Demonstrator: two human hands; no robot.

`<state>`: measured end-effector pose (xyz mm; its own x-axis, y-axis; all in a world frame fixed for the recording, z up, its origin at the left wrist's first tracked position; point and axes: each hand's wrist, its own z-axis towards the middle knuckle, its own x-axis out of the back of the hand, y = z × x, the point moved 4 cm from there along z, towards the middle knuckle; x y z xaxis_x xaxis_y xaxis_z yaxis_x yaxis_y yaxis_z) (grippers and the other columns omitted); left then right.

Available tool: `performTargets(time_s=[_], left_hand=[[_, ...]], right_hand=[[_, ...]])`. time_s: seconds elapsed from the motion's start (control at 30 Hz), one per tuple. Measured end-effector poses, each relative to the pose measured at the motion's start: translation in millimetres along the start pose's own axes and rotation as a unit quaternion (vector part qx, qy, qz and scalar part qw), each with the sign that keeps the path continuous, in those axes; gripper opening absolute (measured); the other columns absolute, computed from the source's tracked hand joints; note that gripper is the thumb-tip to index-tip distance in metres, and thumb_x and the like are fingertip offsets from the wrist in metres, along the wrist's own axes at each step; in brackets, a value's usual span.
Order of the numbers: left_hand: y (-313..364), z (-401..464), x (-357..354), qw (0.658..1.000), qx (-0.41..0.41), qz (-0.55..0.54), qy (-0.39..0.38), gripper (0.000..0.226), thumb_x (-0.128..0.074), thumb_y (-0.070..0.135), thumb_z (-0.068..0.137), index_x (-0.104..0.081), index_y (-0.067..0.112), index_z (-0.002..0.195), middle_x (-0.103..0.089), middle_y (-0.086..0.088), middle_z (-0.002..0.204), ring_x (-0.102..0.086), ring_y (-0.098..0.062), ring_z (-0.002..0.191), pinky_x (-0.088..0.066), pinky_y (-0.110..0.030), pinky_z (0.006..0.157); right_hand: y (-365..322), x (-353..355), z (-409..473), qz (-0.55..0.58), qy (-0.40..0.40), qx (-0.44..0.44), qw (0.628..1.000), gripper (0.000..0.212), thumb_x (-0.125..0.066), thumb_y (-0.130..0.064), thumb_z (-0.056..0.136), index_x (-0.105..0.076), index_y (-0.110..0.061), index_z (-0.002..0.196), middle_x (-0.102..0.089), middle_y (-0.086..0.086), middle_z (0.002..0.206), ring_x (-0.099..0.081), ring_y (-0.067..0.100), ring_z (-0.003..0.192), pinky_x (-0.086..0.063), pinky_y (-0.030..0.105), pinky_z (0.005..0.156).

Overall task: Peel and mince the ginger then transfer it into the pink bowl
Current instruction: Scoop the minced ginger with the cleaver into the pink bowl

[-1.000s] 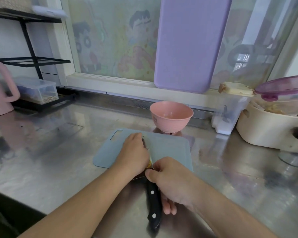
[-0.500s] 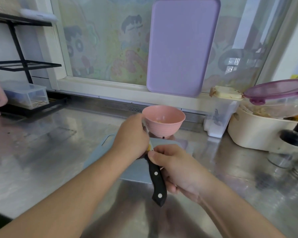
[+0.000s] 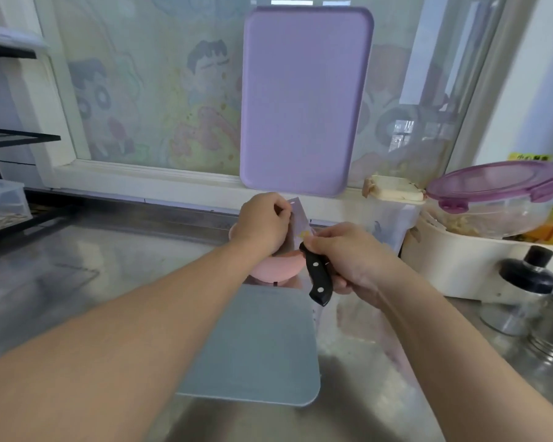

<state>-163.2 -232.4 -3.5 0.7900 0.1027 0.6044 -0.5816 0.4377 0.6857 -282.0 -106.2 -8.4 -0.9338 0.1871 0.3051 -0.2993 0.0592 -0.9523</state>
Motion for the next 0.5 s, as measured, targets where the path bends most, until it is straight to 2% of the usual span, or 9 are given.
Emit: performTargets(time_s=[0.07,0.17,0.23,0.3,0.33,0.4,0.47,0.5], left_hand=[[-7,1,-3,0.999,0.021,0.02,-0.012,0.027,-0.061,0.012,0.095,-0.072,0.027,0.076,-0.072,0.011,0.087,-0.068,-0.021,0.098,-0.058,-0.041,0.089],[-9,-1,2,0.999,0.035,0.007,-0.011,0.012,-0.066,0.012,0.092,-0.077,0.009,0.091,-0.075,-0.002,0.093,-0.069,-0.026,0.095,-0.059,-0.04,0.084],[-11,-1,6,0.998,0.057,-0.034,-0.001,0.018,-0.059,0.009,0.095,-0.076,0.013,0.098,-0.073,0.001,0.094,-0.07,-0.025,0.096,-0.058,-0.035,0.08],[-16,-1,7,0.986,0.099,-0.137,0.0,0.027,-0.049,0.006,0.098,-0.074,0.015,0.101,-0.075,0.003,0.094,-0.072,-0.022,0.099,-0.059,-0.027,0.076],[-18,0,8,0.971,0.126,-0.204,0.001,0.028,-0.046,0.005,0.099,-0.073,0.015,0.101,-0.077,0.001,0.094,-0.073,-0.022,0.1,-0.06,-0.025,0.078],[-19,3,11,0.92,0.175,-0.35,0.012,0.023,-0.048,0.007,0.101,-0.07,0.012,0.101,-0.077,-0.005,0.099,-0.073,-0.022,0.104,-0.058,-0.029,0.092],[-20,5,12,0.847,0.214,-0.486,0.02,0.019,-0.049,0.015,0.105,-0.066,0.006,0.105,-0.074,-0.012,0.104,-0.07,-0.024,0.102,-0.056,-0.03,0.091],[-21,8,12,0.808,0.228,-0.542,0.023,0.025,-0.048,0.02,0.107,-0.064,0.002,0.109,-0.072,-0.015,0.107,-0.069,-0.025,0.1,-0.055,-0.03,0.09]], right_hand=[[7,8,7,-0.019,0.018,-0.006,1.0,0.02,-0.054,-0.014,0.105,-0.06,-0.003,0.09,-0.041,0.008,0.047,-0.029,0.017,0.033,-0.02,0.017,0.041],[9,20,10,-0.027,0.037,-0.01,0.999,0.02,-0.056,-0.016,0.105,-0.062,-0.003,0.091,-0.042,0.012,0.054,-0.029,0.018,0.034,-0.022,0.017,0.04],[8,23,10,-0.03,0.042,-0.011,0.999,0.019,-0.056,-0.016,0.104,-0.062,-0.003,0.092,-0.045,0.013,0.057,-0.031,0.019,0.034,-0.022,0.018,0.04],[6,22,9,-0.038,0.036,-0.007,0.999,0.019,-0.056,-0.015,0.103,-0.062,-0.003,0.09,-0.047,0.015,0.059,-0.032,0.019,0.034,-0.023,0.018,0.039],[5,21,8,-0.043,0.031,-0.003,0.999,0.02,-0.056,-0.016,0.103,-0.062,-0.003,0.089,-0.049,0.017,0.06,-0.033,0.02,0.036,-0.023,0.019,0.039],[2,18,5,-0.047,0.018,0.006,0.999,0.019,-0.056,-0.016,0.103,-0.062,-0.004,0.09,-0.056,0.023,0.065,-0.038,0.022,0.04,-0.026,0.021,0.039],[-1,16,2,-0.038,0.001,0.018,0.999,0.018,-0.055,-0.015,0.104,-0.061,-0.004,0.092,-0.061,0.029,0.071,-0.041,0.023,0.042,-0.028,0.023,0.039],[-4,14,0,-0.033,-0.006,0.024,0.999,0.017,-0.055,-0.015,0.105,-0.061,-0.003,0.093,-0.064,0.033,0.074,-0.043,0.023,0.041,-0.029,0.024,0.039]])
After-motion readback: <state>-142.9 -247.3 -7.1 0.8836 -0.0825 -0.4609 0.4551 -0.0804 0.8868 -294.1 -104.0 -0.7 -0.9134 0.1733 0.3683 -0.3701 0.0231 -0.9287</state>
